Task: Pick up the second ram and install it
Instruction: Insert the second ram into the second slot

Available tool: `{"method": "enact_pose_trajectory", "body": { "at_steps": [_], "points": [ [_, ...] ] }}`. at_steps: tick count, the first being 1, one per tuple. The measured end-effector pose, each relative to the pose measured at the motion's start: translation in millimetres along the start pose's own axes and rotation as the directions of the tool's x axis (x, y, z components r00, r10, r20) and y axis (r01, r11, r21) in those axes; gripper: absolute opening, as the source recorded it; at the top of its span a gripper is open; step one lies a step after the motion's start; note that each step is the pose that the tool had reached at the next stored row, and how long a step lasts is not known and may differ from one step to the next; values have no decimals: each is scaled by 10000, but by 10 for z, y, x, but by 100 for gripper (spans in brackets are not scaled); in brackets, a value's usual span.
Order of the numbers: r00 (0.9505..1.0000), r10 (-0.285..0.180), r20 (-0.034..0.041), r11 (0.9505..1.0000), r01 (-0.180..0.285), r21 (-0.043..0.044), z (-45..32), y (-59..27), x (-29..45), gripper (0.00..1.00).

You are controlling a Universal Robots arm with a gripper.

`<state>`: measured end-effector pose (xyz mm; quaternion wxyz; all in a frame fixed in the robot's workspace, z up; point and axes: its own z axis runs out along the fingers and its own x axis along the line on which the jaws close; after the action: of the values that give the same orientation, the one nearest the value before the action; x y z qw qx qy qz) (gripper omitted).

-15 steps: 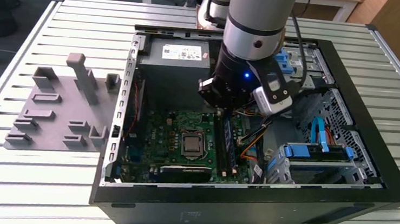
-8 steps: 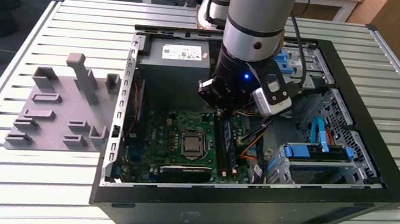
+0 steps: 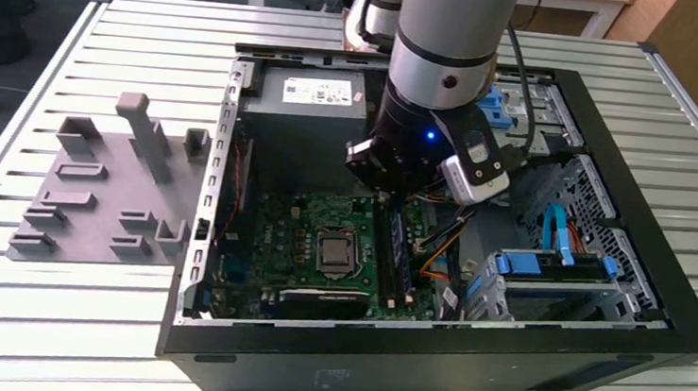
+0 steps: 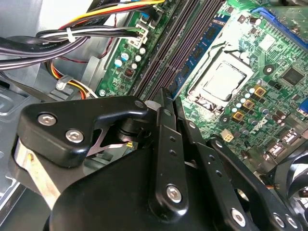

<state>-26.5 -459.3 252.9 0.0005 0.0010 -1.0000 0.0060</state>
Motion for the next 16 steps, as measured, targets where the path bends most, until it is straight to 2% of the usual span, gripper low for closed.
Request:
{"method": "enact_pose_trajectory", "body": {
  "at_steps": [6, 10, 16],
  "points": [
    [10000, 0, 0, 10000, 0, -2, 9, -30, 0, 14],
    [10000, 0, 0, 10000, 0, -3, 45, -35, 0, 14],
    [10000, 0, 0, 10000, 0, -7, 48, -35, 0, 14]
  ]
}}
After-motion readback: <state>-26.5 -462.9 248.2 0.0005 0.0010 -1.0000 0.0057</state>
